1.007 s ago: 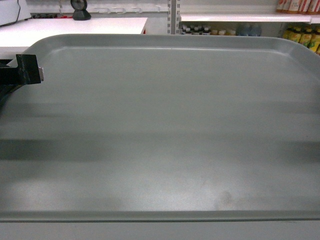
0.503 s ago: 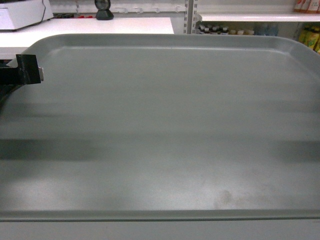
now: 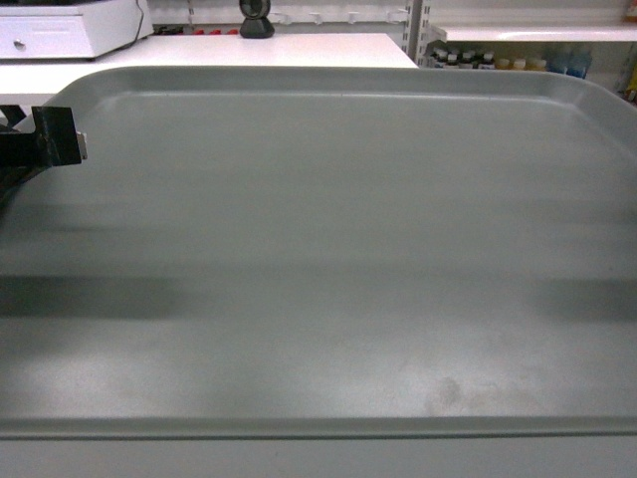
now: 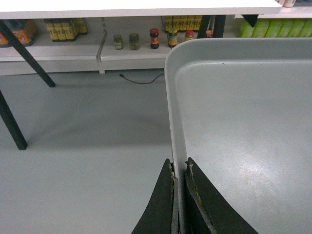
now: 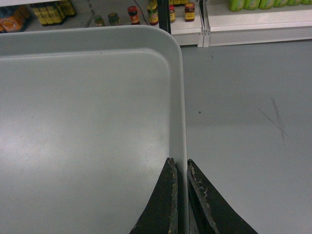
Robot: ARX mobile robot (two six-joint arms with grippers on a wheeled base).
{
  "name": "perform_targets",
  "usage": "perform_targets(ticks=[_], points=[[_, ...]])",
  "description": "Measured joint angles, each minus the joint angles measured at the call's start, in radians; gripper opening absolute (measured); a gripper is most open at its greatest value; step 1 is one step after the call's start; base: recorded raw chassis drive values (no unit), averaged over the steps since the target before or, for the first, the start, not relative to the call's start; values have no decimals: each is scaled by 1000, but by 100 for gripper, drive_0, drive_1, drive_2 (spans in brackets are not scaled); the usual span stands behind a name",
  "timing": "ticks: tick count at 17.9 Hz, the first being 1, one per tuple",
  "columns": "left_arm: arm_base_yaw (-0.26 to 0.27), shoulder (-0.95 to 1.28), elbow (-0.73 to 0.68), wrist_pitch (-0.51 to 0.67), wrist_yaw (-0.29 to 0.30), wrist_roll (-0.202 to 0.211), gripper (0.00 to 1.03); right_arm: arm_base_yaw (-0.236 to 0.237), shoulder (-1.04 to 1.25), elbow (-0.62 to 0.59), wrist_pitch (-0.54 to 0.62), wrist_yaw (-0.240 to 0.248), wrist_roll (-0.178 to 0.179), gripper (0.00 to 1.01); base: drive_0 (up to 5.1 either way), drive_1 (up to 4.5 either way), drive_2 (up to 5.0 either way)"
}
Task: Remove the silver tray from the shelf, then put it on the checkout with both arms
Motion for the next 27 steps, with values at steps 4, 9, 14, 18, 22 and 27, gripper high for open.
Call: perform_targets(ticks=[4,9,14,18,22,27], points=[[0,0,0,0,0,0,4,0,0,0,-2,0,0,3,-500,245,245],[0,0,0,-2,0,0,4,0,0,0,-1,0,0,3,-500,245,245],[0,0,0,0,0,0,4,1,-2,0,0,0,0,3,-500,245,245],[5,0,0,-1,0,0,4,8,-1,0,8,-1,0,3,-500,245,245],[1,0,0,0,-1,0,4,5,0,1,2,3,0,3,-500,245,245],[1,0,0,0,-2,0,4,5,0,1,0,3,0,3,-500,245,245]])
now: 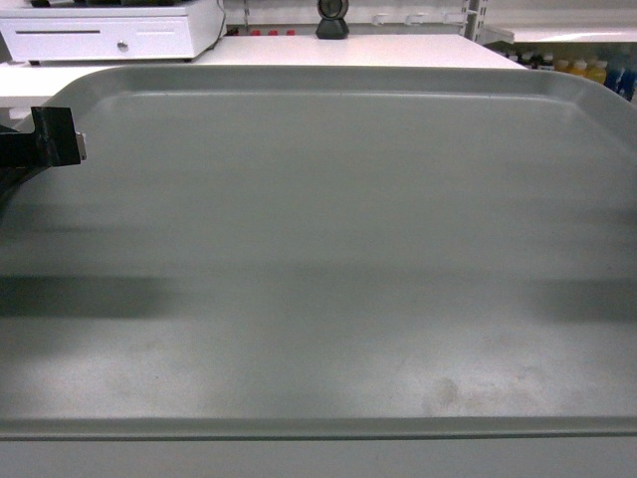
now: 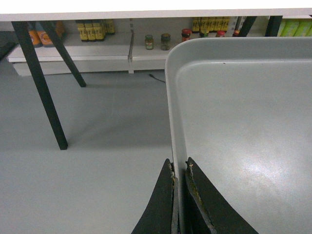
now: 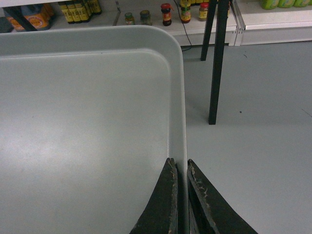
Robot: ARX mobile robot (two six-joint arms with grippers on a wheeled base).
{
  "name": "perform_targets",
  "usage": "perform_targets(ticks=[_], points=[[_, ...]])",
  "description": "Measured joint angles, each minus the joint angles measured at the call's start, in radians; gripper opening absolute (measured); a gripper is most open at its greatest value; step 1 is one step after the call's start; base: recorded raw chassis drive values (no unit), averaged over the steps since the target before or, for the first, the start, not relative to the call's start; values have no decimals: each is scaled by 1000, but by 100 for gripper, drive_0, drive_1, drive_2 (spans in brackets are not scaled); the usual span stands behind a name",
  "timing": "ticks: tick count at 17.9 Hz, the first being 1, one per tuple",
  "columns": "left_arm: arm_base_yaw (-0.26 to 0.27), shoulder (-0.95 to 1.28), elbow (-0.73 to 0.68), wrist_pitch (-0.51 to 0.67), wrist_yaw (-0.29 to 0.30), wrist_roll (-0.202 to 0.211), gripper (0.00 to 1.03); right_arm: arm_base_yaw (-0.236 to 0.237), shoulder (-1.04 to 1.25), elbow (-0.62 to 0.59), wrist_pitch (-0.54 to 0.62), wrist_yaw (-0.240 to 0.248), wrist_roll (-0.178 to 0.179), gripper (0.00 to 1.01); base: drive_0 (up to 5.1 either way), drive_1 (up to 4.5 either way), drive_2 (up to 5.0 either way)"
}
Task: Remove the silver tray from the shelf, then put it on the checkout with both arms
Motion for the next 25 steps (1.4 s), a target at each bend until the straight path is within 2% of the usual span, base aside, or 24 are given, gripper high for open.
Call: perform_targets(ticks=[11,25], points=[[0,-2,0,0,-1,0,4,0,-1,0,1,0,0,3,-500,245,245],[0,-2,0,3,0,0,4,0,-1,0,6,0,0,3,11,438,-416]])
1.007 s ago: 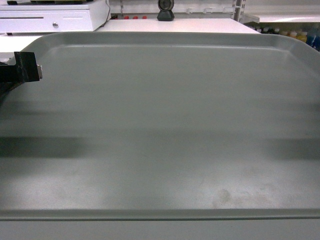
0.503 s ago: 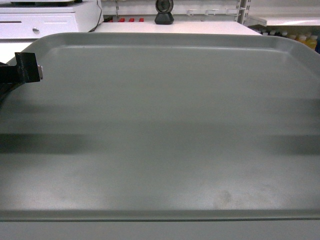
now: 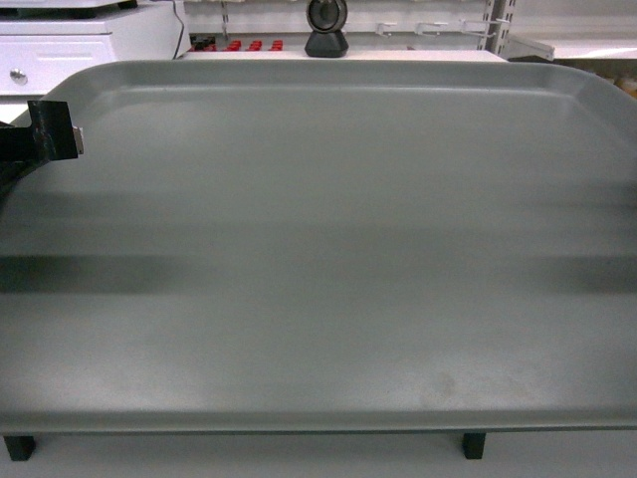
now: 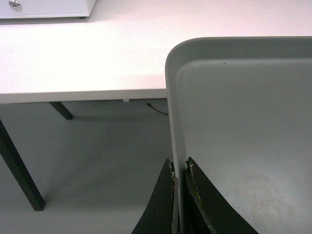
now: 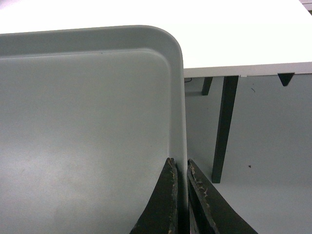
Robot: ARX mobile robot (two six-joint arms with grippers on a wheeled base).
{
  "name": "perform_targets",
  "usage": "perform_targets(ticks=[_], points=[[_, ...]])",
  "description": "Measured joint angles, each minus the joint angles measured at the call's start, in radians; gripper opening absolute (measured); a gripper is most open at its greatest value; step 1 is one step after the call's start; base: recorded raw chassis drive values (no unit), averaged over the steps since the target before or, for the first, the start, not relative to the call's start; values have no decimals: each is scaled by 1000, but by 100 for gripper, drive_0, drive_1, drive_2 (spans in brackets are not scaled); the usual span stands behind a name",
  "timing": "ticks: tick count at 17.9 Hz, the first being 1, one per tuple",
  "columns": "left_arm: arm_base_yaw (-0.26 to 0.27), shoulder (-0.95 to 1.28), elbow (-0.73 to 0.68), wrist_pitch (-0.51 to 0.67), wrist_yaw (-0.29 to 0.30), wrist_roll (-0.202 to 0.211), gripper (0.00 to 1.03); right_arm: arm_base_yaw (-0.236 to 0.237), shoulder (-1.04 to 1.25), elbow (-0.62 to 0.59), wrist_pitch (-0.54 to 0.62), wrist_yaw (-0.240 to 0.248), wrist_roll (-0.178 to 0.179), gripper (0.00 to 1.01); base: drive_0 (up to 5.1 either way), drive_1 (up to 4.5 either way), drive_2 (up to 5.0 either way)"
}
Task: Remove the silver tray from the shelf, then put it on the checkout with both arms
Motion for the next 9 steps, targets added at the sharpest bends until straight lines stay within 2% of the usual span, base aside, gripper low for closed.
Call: perform_targets(ticks=[9], points=[[-1,0,0,-4,1,0,4,1,1,0,-5,0,0,3,5,432,-422]])
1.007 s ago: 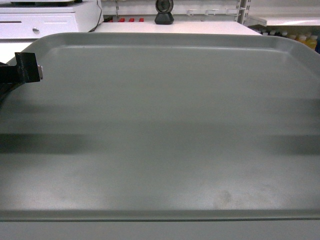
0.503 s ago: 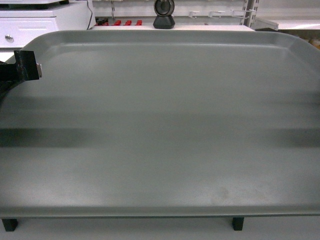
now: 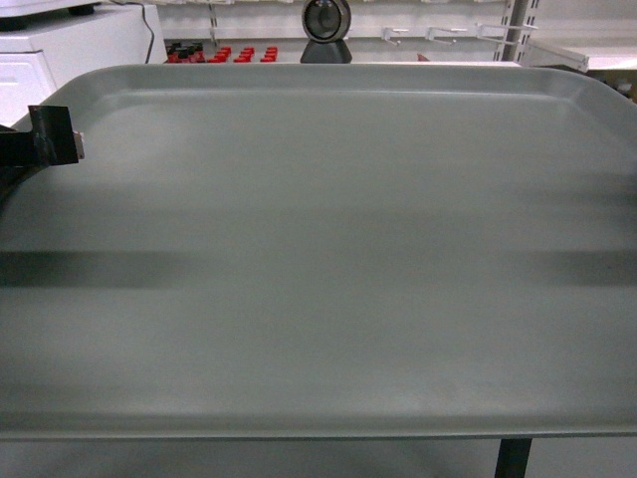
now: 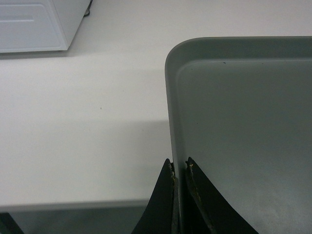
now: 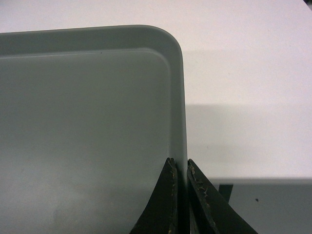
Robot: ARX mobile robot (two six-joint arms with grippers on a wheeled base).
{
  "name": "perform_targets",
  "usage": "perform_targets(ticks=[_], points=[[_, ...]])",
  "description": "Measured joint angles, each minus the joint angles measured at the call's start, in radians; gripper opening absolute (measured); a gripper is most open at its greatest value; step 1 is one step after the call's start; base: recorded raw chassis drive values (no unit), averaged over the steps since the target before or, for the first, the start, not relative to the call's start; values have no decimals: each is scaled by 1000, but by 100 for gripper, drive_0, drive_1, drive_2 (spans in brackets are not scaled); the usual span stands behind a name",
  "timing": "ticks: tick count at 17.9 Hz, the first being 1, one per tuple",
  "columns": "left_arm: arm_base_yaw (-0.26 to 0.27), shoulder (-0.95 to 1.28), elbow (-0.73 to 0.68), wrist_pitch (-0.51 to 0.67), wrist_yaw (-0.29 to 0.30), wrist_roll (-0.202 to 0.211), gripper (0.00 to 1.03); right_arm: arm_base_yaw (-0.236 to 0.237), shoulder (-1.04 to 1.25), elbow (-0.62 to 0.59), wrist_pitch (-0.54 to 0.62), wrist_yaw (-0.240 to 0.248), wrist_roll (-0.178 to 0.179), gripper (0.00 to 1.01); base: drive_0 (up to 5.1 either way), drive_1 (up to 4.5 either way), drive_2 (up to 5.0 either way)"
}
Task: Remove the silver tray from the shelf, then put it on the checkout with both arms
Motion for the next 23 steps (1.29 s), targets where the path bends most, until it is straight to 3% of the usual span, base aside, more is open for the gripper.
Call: perform_targets(ticks=[11,23], points=[[1,2,0,2,-2,0,4,-1,0,-1,2,0,0,3,-11,416,-439],[1,3,0,-1,-5,1,4,-1,1,-1,-2,0,0,3,0,14,-14]])
